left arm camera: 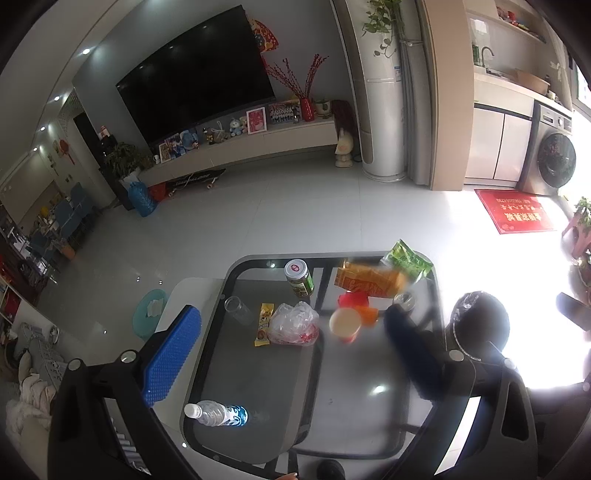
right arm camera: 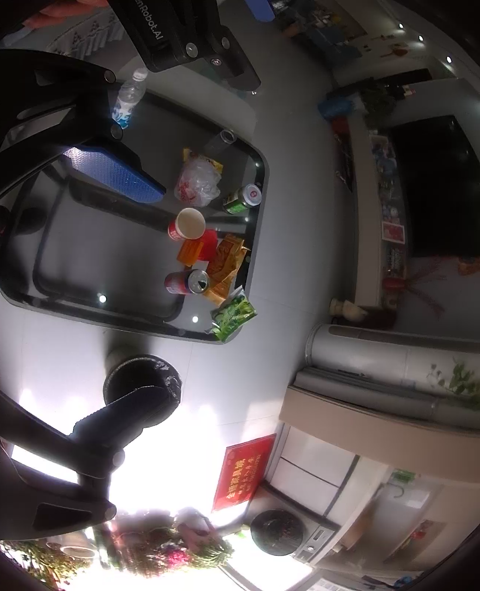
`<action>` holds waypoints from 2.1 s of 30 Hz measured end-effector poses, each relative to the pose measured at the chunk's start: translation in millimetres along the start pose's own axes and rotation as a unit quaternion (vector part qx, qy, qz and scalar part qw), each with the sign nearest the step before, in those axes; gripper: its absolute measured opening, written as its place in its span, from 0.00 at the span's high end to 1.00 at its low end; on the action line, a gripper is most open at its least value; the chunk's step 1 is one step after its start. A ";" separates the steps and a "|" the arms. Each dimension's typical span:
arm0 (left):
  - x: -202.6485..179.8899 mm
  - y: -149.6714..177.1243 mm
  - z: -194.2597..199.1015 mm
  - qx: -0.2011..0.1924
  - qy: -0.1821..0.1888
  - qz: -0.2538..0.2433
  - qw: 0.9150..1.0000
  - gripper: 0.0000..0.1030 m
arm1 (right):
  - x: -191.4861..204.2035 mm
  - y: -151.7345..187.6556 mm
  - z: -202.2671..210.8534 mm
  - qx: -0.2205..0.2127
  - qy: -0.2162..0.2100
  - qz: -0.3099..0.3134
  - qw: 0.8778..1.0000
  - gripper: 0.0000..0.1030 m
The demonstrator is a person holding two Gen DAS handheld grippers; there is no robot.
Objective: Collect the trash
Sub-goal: 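Move the right tool toward the red-and-blue soda can on the table, then close the right gripper around the soda can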
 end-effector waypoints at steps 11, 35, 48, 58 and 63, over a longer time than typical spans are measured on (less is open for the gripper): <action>5.5 37.0 -30.5 0.036 -0.013 0.007 0.999 0.06 | 3.1 18.5 -50.9 0.003 0.012 -0.007 1.000 0.06; 9.0 89.2 -73.0 0.076 -0.025 0.029 0.996 0.06 | 15.5 35.3 -157.5 -0.012 0.037 0.010 0.999 0.06; 5.0 104.2 -101.7 0.090 -0.025 0.039 0.995 0.06 | 11.4 44.7 -224.9 -0.014 0.052 0.003 0.999 0.06; 7.4 115.4 -123.9 0.110 -0.026 0.053 0.992 0.06 | 19.5 43.0 -278.6 -0.008 0.064 0.022 0.998 0.06; 12.2 120.4 -136.3 0.119 -0.031 0.062 0.991 0.06 | 21.5 40.6 -296.3 -0.013 0.065 0.018 0.998 0.06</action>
Point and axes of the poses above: each gripper's, at about its wrist camera, not at the fingertips, and z roughly against the way its jaws point, x to its left, y to its underside, the point moved 3 cm from there along -z, roughly the way its jaws point, and after that the axes turned 1 degree about x, right-handed, at the moved point
